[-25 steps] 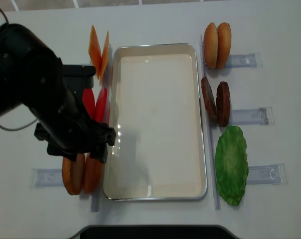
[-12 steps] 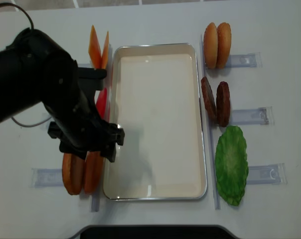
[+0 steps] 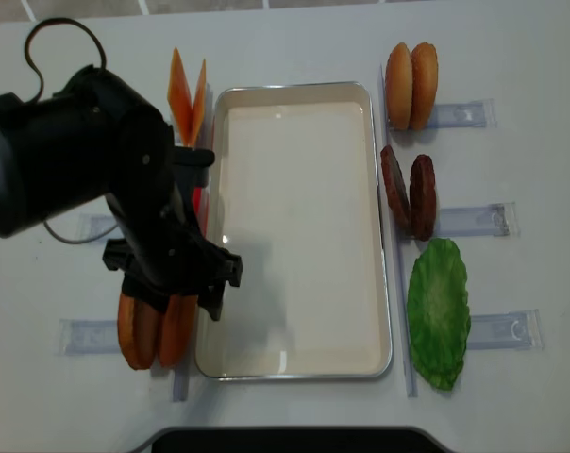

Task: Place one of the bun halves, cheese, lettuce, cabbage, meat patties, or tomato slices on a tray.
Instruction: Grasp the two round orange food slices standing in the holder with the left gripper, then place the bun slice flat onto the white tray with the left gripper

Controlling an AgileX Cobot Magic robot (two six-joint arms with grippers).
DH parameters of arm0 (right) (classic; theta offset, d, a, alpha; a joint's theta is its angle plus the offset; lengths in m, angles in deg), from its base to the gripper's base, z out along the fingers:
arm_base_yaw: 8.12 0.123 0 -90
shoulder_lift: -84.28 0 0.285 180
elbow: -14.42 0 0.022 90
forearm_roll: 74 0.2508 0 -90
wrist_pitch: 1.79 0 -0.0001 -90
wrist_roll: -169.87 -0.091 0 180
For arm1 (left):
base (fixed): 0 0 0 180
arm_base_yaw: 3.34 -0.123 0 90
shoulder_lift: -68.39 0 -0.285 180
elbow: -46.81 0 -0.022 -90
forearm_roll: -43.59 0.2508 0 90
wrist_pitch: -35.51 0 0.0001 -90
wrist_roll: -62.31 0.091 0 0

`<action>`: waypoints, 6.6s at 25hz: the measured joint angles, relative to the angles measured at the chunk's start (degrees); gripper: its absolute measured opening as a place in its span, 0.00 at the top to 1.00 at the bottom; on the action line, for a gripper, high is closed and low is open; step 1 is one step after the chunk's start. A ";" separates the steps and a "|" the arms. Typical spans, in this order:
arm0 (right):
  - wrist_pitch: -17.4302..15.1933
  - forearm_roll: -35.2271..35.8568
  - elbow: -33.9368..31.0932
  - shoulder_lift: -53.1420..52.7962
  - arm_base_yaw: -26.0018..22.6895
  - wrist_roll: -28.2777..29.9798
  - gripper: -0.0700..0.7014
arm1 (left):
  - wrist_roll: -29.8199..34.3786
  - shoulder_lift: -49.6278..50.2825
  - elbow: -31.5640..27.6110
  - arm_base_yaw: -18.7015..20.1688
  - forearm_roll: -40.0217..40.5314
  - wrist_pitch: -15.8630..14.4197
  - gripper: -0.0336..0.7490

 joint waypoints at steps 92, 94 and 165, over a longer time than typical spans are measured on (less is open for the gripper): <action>0.00 0.00 0.00 0.00 1.53 0.00 0.43 | 2.92 -9.68 11.40 0.15 -1.11 -10.35 0.78; 0.00 0.00 0.00 0.00 1.53 0.00 0.43 | 2.86 -11.88 10.37 0.15 -1.11 -10.38 0.78; 0.00 0.00 0.00 0.00 2.27 0.00 0.44 | 62.87 1.22 -14.43 -5.52 -70.31 35.34 0.78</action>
